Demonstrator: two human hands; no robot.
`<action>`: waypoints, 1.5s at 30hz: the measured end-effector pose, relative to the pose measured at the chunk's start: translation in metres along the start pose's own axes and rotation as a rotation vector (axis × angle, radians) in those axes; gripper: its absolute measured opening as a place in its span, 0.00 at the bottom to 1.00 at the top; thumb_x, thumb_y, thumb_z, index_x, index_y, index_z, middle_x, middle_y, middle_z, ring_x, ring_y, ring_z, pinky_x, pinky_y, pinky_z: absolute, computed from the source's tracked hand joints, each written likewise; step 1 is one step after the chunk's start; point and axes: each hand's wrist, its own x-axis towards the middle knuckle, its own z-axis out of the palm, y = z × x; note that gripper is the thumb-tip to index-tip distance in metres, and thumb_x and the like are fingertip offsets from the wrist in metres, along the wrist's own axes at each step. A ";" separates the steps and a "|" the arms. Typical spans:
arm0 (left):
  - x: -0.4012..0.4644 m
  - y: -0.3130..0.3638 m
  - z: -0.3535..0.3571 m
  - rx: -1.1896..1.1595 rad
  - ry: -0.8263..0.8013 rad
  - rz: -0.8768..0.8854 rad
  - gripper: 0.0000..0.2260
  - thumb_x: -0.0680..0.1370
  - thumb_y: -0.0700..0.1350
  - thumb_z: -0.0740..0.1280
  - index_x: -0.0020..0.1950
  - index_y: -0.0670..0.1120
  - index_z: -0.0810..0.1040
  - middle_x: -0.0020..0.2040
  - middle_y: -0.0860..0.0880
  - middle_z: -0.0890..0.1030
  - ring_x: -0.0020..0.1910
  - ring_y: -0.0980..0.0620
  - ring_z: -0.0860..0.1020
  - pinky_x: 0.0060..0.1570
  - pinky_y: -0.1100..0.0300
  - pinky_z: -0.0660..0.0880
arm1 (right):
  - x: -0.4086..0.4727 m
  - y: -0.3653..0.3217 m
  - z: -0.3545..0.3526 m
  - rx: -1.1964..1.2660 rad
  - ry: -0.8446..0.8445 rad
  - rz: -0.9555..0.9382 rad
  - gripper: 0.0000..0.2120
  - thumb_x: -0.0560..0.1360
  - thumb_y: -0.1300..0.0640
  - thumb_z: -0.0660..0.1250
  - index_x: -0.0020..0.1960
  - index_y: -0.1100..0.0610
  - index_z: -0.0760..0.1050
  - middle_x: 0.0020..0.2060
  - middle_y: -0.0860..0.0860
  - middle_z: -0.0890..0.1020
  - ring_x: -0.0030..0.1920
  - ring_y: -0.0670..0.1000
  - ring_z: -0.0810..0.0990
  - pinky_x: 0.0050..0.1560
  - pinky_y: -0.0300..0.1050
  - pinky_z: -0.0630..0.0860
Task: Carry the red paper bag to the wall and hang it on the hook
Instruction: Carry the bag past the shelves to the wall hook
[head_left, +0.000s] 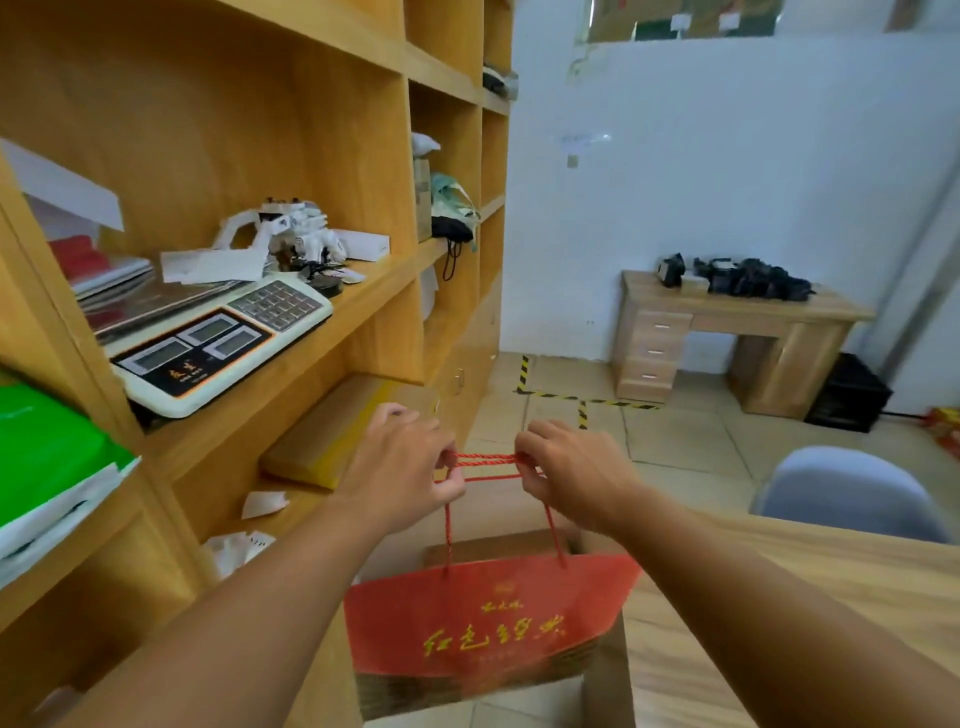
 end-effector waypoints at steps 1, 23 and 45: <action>0.005 -0.004 0.005 -0.012 -0.010 0.011 0.08 0.72 0.52 0.67 0.35 0.54 0.70 0.32 0.57 0.71 0.34 0.53 0.70 0.57 0.51 0.70 | 0.004 0.003 0.002 -0.015 -0.007 0.007 0.07 0.79 0.52 0.62 0.50 0.54 0.75 0.43 0.49 0.78 0.41 0.53 0.76 0.29 0.47 0.71; 0.168 -0.085 0.133 -0.241 -0.040 0.199 0.04 0.77 0.48 0.67 0.46 0.48 0.78 0.39 0.54 0.74 0.39 0.53 0.72 0.43 0.59 0.71 | 0.113 0.112 0.069 -0.160 -0.106 0.194 0.12 0.80 0.47 0.58 0.53 0.53 0.75 0.45 0.49 0.78 0.44 0.52 0.76 0.34 0.51 0.78; 0.412 -0.131 0.296 -0.167 -0.073 0.267 0.10 0.76 0.54 0.60 0.45 0.50 0.76 0.39 0.53 0.75 0.39 0.52 0.72 0.42 0.57 0.74 | 0.256 0.334 0.186 -0.238 -0.146 0.272 0.12 0.77 0.47 0.59 0.49 0.54 0.74 0.42 0.52 0.78 0.41 0.54 0.75 0.34 0.48 0.72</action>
